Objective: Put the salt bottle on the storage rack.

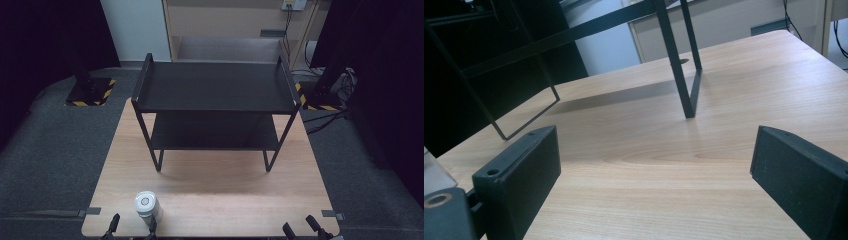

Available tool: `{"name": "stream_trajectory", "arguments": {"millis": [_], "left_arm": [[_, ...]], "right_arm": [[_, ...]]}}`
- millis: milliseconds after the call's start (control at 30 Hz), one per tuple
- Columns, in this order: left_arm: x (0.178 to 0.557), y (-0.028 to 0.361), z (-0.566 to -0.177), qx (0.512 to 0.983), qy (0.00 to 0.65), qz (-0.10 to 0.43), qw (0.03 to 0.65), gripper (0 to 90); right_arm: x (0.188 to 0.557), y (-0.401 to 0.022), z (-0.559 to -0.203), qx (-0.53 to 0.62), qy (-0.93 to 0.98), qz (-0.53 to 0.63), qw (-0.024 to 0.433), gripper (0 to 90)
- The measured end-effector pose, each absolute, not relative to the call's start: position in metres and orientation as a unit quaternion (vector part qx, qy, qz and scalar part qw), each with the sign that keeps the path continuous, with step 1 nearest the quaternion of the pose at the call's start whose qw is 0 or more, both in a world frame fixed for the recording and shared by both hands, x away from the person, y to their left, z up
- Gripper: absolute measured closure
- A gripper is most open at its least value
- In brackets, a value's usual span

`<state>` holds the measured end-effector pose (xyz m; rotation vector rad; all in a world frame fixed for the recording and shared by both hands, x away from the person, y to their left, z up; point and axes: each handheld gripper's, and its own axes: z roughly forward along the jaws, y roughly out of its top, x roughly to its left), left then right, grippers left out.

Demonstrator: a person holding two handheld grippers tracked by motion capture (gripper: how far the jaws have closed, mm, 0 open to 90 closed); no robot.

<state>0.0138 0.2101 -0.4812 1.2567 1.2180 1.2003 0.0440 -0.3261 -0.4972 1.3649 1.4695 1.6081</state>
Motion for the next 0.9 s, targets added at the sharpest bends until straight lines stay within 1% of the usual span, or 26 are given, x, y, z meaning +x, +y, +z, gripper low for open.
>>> {"name": "stream_trajectory", "arguments": {"millis": [433,667,900], "left_arm": [[0.022,0.205,-0.490,0.518,0.504,0.492,0.486,2.0],[0.040,0.206,-0.496,0.524,0.504,0.486,0.486,2.4],[0.055,0.206,-0.502,0.526,0.504,0.484,0.484,5.5]], "right_arm": [[0.044,-0.330,-0.502,0.513,0.549,0.599,0.276,6.0],[0.047,-0.330,-0.505,0.518,0.550,0.596,0.273,5.9],[0.049,-0.331,-0.509,0.528,0.550,0.589,0.269,5.9]]}}
